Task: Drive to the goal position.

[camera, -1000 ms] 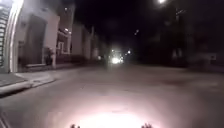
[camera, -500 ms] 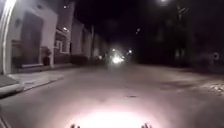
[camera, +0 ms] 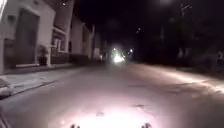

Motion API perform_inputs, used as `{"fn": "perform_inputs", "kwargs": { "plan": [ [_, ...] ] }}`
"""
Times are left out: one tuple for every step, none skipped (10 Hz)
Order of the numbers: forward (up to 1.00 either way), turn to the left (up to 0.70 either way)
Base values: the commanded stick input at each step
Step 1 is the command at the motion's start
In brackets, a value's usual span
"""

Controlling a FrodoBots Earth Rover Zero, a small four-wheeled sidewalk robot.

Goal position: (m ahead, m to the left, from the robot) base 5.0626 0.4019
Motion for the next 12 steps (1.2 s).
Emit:
{"fn": "perform_inputs", "kwargs": {
  "plan": [
    [0.7, 0.0],
    [0.7, 0.0],
    [0.7, 0.0],
    [0.7, 0.0],
    [0.7, 0.0],
    [0.7, 0.0],
    [0.7, 0.0],
    [0.7, 0.0],
    [0.7, 0.0],
    [0.7, 0.0],
    [0.7, 0.0],
    [0.7, 0.0]
  ]
}}
